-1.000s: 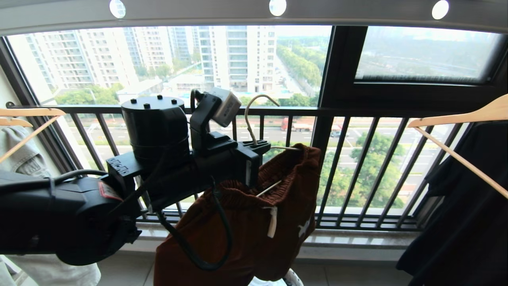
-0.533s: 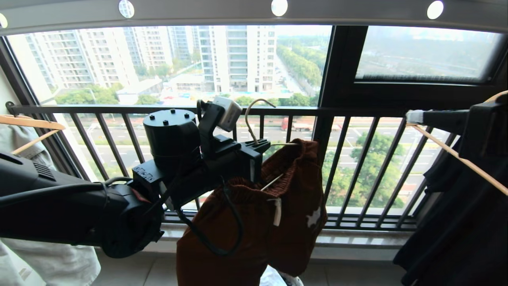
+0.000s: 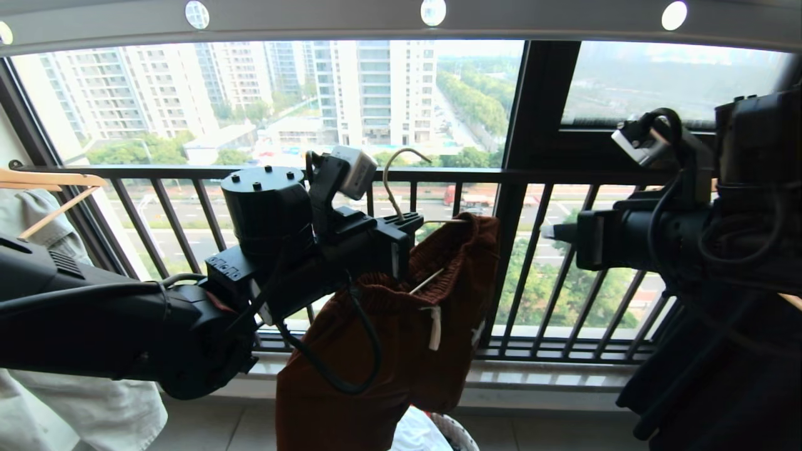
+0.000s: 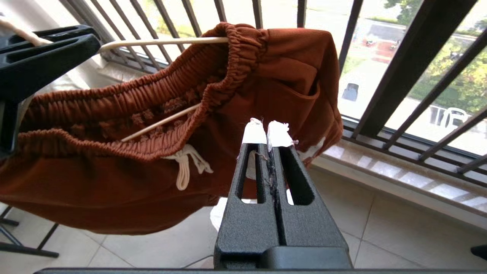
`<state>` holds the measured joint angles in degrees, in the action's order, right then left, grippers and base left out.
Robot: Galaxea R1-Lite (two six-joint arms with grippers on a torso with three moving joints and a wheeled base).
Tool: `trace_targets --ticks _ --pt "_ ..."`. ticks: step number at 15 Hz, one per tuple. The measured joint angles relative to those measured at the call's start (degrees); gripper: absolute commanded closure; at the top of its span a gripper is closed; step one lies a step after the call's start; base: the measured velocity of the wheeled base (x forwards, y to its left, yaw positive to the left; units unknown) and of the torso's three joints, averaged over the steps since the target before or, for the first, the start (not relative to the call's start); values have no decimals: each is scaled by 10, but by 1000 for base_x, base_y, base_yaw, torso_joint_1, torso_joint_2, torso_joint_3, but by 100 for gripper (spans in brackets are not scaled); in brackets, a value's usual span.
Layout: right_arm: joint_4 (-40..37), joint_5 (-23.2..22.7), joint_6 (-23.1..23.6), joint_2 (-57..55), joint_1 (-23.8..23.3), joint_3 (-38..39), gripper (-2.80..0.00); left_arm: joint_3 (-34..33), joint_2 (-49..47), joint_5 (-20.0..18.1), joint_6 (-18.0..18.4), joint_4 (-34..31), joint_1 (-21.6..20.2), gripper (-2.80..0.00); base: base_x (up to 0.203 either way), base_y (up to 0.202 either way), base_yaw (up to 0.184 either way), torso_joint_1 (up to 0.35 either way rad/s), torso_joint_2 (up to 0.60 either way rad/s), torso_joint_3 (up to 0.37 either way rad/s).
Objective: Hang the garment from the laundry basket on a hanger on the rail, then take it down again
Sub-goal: Take the clothes off the clothes rack
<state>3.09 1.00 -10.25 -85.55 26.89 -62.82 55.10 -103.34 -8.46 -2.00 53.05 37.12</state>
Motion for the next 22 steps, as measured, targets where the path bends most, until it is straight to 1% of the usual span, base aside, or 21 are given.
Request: trace_targets --ticks 2,4,5,7,9,11,13,14,18,22 --pt "40 -14 7 -46 0 -9 0 3 -7 0 0 0 1 0 0 0 0 0 0 0" --pt "48 -22 20 -90 4 -40 0 7 -14 2 0 1 0 0 0 0 0 0 0 0" --pt "48 -22 29 -105 14 -46 -280 8 -15 2 0 1 -1 0 0 0 0 0 0 0" --pt "51 -22 39 -126 33 -53 -280 9 -20 2 1 1 -1 0 0 0 0 0 0 0" --pt "55 -19 25 -136 41 -56 -280 10 -24 2 1 0 -1 0 0 0 0 0 0 0" --pt "56 0 11 -144 46 -61 -280 11 -25 2 2 0 -1 0 0 0 0 0 0 0" --pt "56 39 9 -157 47 -72 -280 11 -26 1 2 1 -1 0 0 0 0 0 0 0" --pt "55 50 9 -164 46 -76 -280 11 -25 1 2 1 -1 0 0 0 0 0 0 0" --pt "57 71 8 -195 47 -90 -280 10 -18 2 1 2 -1 0 0 0 0 0 0 0" --pt "73 80 2 -213 47 -97 -280 10 -14 1 1 2 -1 0 0 0 0 0 0 0"
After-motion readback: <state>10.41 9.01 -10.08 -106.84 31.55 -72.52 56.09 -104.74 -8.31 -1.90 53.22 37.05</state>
